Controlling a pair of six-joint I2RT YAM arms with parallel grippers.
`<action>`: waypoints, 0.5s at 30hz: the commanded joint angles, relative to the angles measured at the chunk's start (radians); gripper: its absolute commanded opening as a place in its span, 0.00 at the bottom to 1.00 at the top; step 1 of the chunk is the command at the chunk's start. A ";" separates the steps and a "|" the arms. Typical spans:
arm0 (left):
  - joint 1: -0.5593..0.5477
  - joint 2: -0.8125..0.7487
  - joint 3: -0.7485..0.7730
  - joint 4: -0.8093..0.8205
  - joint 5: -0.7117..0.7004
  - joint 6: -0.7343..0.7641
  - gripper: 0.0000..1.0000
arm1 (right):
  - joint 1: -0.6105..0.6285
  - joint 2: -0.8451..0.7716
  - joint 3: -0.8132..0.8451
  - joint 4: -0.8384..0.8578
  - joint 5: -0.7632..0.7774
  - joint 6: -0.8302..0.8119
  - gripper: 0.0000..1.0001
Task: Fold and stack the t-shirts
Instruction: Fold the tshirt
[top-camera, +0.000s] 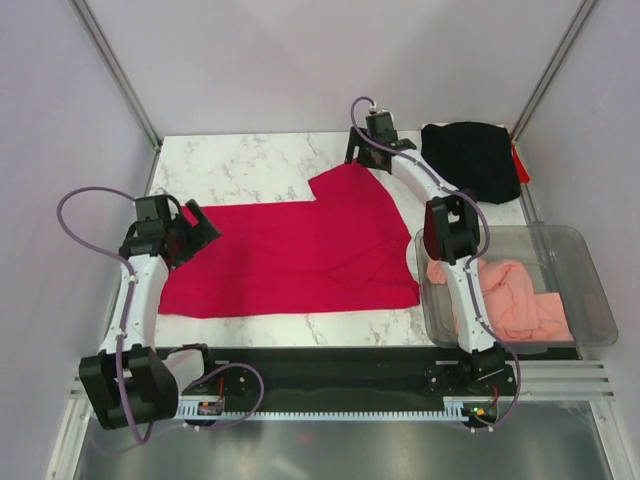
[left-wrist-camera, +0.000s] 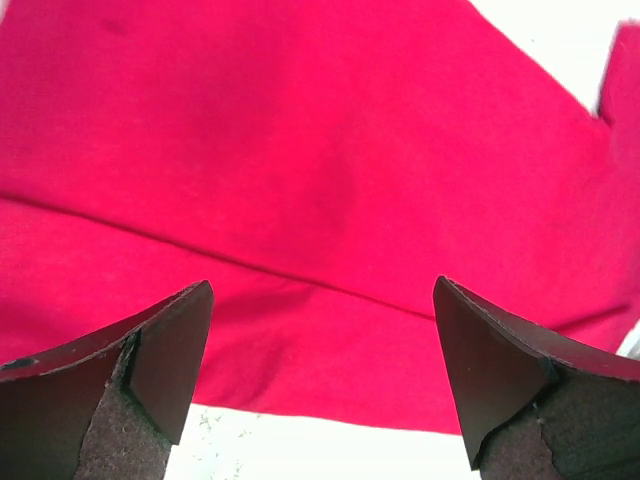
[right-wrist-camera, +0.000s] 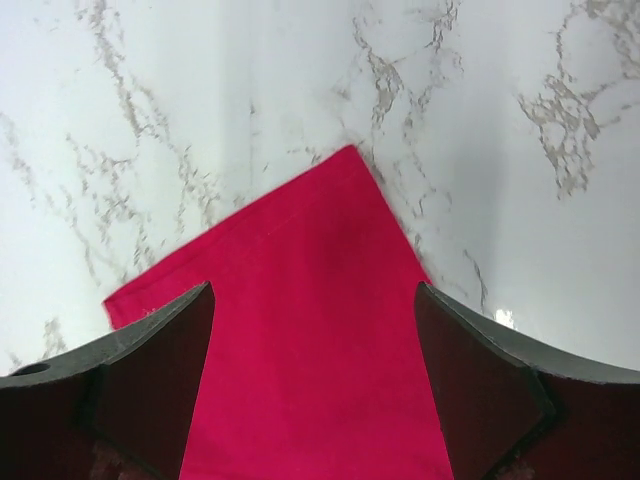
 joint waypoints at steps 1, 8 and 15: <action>-0.079 -0.051 -0.023 0.050 -0.056 0.028 0.98 | -0.010 0.059 0.062 0.184 -0.021 -0.031 0.88; -0.121 -0.061 -0.021 0.041 -0.092 0.028 0.98 | -0.015 0.193 0.116 0.264 -0.041 -0.037 0.84; -0.121 -0.057 -0.021 0.042 -0.088 0.028 0.98 | -0.016 0.214 0.065 0.301 -0.075 -0.028 0.58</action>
